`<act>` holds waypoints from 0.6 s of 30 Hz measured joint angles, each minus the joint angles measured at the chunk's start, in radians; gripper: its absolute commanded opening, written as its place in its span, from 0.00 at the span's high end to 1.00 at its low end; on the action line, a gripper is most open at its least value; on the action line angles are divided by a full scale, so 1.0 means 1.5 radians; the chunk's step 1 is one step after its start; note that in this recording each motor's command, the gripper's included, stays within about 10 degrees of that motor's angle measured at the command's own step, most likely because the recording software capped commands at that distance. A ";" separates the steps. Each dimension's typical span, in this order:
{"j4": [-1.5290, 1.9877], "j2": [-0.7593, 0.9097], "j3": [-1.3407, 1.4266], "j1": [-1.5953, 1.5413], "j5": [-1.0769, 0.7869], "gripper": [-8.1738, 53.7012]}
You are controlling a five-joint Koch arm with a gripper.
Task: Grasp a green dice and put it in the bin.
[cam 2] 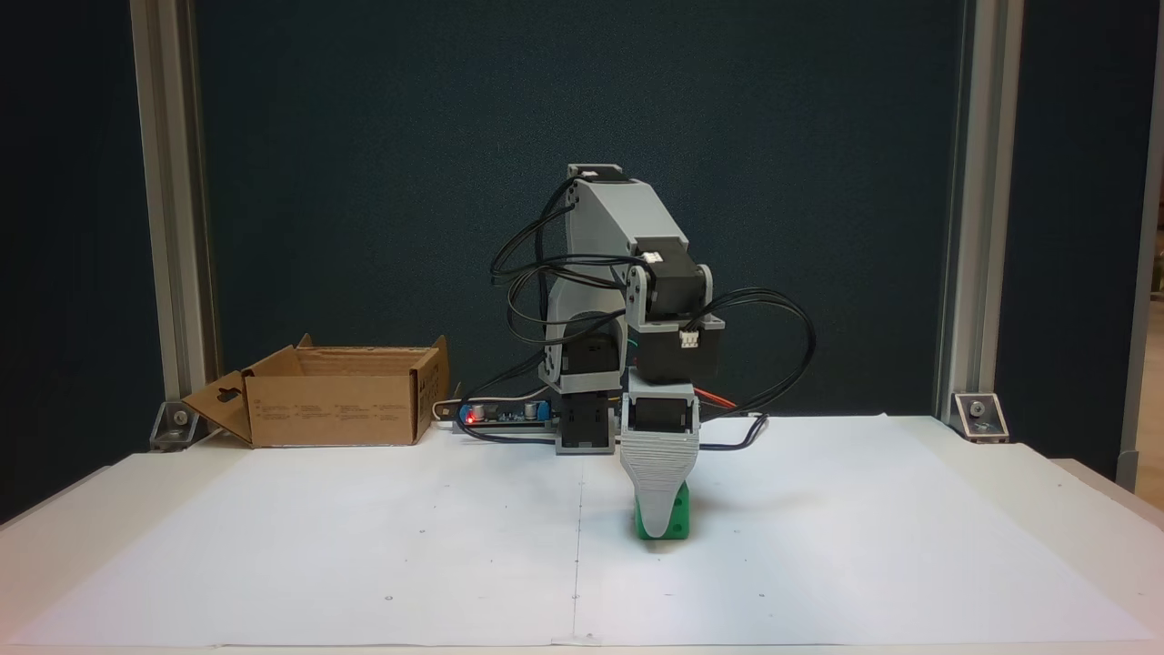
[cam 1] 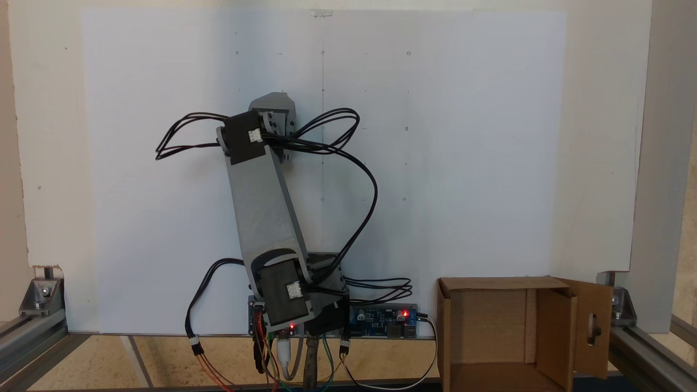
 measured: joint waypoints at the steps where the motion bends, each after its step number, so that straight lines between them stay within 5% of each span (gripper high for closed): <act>1: 0.000 0.000 0.000 0.000 0.000 0.20; 12: 0.000 -0.007 0.001 0.000 0.000 0.26; 18: -0.013 -0.018 0.001 0.001 -0.001 0.41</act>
